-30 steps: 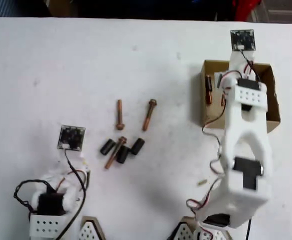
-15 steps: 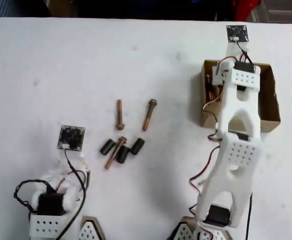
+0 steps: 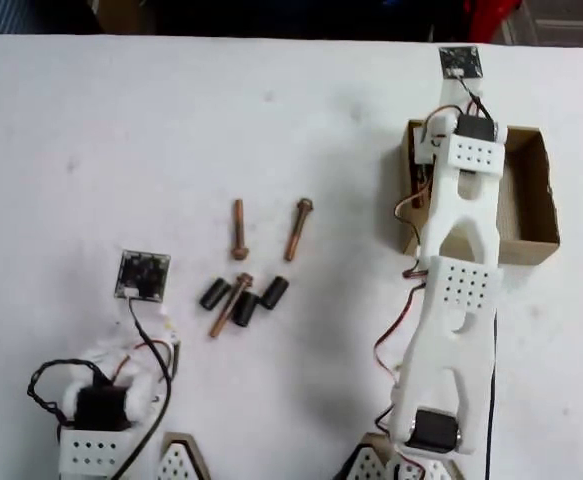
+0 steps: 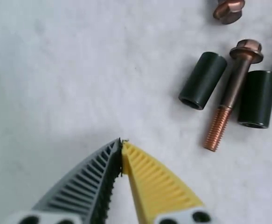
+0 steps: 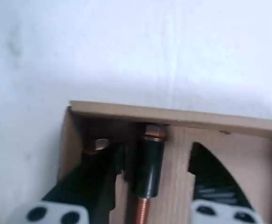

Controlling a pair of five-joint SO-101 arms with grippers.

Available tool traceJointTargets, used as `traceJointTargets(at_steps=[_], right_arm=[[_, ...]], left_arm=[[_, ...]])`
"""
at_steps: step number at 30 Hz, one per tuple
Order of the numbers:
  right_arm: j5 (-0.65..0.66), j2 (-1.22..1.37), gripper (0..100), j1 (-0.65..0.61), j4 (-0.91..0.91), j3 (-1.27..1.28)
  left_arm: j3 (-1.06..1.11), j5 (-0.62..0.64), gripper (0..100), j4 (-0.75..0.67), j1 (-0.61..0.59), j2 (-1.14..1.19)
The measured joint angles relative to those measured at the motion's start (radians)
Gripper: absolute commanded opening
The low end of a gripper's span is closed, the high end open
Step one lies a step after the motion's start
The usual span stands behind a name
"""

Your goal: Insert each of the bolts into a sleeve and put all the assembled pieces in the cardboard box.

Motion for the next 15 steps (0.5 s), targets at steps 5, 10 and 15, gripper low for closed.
traceJointTargets(at_steps=[5,10,15], right_arm=[[0.000,0.000,19.3,-0.003,0.109,-0.126],[0.000,0.000,19.3,-0.005,0.247,-0.272],[0.000,-0.011,19.3,-0.028,0.408,-0.400]], left_arm=[[0.000,0.000,3,0.000,0.000,0.000],[0.000,0.000,3,0.000,0.000,0.000],[0.000,0.000,3,0.000,0.000,0.000]])
